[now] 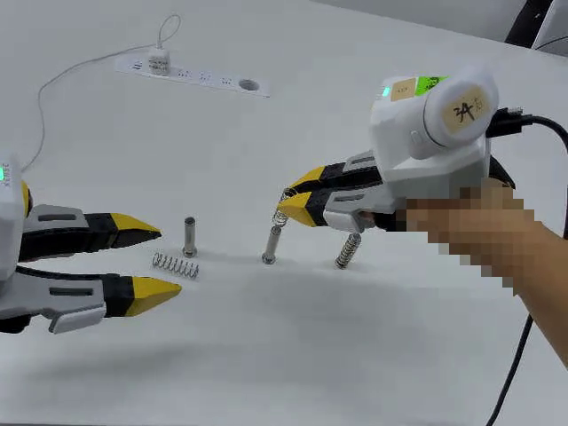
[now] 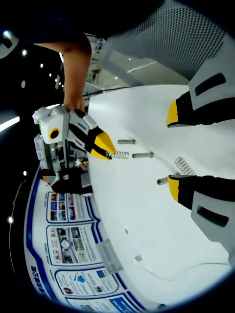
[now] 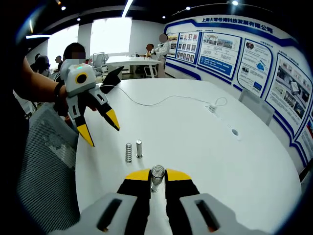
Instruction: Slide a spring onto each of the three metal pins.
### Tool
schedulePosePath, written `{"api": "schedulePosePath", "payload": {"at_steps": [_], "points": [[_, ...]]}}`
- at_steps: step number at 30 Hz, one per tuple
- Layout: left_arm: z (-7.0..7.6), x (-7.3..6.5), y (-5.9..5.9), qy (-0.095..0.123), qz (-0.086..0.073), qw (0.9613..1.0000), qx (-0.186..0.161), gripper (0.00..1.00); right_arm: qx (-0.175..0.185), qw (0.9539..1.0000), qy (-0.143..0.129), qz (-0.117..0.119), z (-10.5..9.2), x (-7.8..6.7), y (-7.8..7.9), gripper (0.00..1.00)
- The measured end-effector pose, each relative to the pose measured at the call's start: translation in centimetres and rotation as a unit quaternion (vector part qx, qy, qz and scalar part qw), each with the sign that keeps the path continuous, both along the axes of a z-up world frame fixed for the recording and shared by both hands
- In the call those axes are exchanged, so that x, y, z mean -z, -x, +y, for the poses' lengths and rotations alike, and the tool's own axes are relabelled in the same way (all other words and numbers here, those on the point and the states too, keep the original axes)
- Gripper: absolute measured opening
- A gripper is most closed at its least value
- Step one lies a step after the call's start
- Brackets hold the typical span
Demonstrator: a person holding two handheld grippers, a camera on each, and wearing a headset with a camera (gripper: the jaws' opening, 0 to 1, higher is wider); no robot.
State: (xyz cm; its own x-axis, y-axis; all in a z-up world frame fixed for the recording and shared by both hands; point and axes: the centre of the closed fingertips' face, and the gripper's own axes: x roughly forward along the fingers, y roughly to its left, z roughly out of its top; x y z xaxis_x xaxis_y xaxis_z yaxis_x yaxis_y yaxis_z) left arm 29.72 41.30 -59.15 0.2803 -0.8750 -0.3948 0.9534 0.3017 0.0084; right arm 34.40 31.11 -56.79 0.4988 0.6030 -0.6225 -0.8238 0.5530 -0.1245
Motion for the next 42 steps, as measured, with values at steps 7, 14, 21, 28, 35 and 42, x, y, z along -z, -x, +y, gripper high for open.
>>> {"api": "schedulePosePath", "payload": {"at_steps": [7, 14, 21, 28, 35, 42], "points": [[0.3, 0.1, 0.0, -0.001, 0.003, 1.0, -0.006, 0.42, -0.001, 1.0, 0.001, 0.007, 0.2, 0.7, -0.1, 0.12], [0.2, 0.2, 0.1, -0.001, 0.006, 1.0, -0.006, 0.42, 0.0, 0.9999, 0.001, 0.015, 0.2, 1.5, -0.3, 0.12], [0.3, 0.3, 0.1, -0.002, 0.007, 0.9999, -0.007, 0.42, 0.004, 0.9998, 0.002, 0.021, 0.1, 2.3, -0.3, 0.12], [0.4, 0.4, 0.1, -0.003, 0.008, 0.9999, -0.007, 0.42, 0.008, 0.9995, 0.004, 0.031, 0.0, 3.7, -0.4, 0.12], [0.4, 0.6, 0.1, -0.005, 0.009, 0.9999, -0.006, 0.42, 0.015, 0.999, 0.007, 0.04, 0.0, 5.1, -0.5, 0.12], [0.4, 0.8, 0.1, -0.006, 0.01, 0.9999, -0.005, 0.42, 0.02, 0.9985, 0.011, 0.049, 0.1, 6.2, -0.4, 0.12]]}}
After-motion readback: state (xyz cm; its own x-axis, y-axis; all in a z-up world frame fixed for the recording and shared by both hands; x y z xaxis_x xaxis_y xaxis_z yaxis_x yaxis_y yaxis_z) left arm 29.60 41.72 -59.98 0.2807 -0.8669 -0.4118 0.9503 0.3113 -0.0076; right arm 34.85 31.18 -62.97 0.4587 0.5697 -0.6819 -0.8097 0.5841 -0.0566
